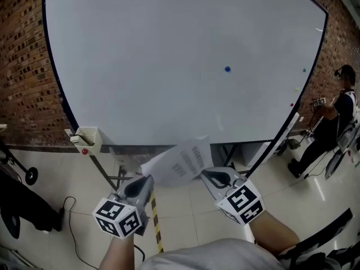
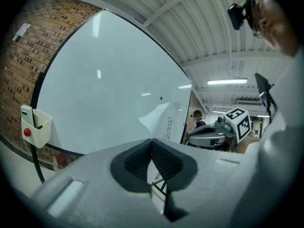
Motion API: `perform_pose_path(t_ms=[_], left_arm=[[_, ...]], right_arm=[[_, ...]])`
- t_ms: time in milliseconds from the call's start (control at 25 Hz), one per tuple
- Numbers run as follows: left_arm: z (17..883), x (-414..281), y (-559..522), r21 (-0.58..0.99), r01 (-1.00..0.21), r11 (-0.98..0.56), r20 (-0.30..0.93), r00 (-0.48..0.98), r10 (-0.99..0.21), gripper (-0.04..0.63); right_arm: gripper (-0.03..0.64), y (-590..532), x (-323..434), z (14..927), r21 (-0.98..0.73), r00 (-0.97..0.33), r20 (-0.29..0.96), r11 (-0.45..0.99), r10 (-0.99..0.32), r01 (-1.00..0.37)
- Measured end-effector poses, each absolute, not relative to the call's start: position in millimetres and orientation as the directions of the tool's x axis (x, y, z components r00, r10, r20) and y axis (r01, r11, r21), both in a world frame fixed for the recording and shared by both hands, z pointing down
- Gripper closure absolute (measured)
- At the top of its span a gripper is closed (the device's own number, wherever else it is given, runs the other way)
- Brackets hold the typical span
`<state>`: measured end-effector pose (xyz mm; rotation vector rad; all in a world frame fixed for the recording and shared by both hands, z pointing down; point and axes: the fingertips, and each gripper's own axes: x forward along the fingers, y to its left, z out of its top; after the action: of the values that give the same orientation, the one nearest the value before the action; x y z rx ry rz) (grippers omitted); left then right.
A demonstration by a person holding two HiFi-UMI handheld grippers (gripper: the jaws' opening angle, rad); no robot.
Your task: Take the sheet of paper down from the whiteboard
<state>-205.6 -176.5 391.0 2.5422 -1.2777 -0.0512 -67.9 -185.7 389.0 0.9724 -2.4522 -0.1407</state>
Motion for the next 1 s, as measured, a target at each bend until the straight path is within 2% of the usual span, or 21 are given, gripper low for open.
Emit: perform_pose_path(t_ms=[200,560,1000], left_arm=[[410.3,-171.7,-130.6,0.260,-0.772,-0.580,0.133,0.624,-0.770,0.594],[413.2,-58.8,3.5,0.292,-0.715,-0.636,0.155,0.691,-0.706,0.594],[389.7,13.8,131.4,0.236,-0.714,-0.659,0.101,0.693,-0.714,0.594]], right_arm=[[0.615,-147.0,-45.7,412.4,0.155,-0.661,0.408,0.761,-0.630,-0.629],[0.615,-0.9,43.2,413.9,-0.002,-0.720,0.341,0.765,-0.605,-0.644],[0.615,136.1,105.6,399.6,0.000,-0.746,0.275,0.775,-0.607,-0.631]])
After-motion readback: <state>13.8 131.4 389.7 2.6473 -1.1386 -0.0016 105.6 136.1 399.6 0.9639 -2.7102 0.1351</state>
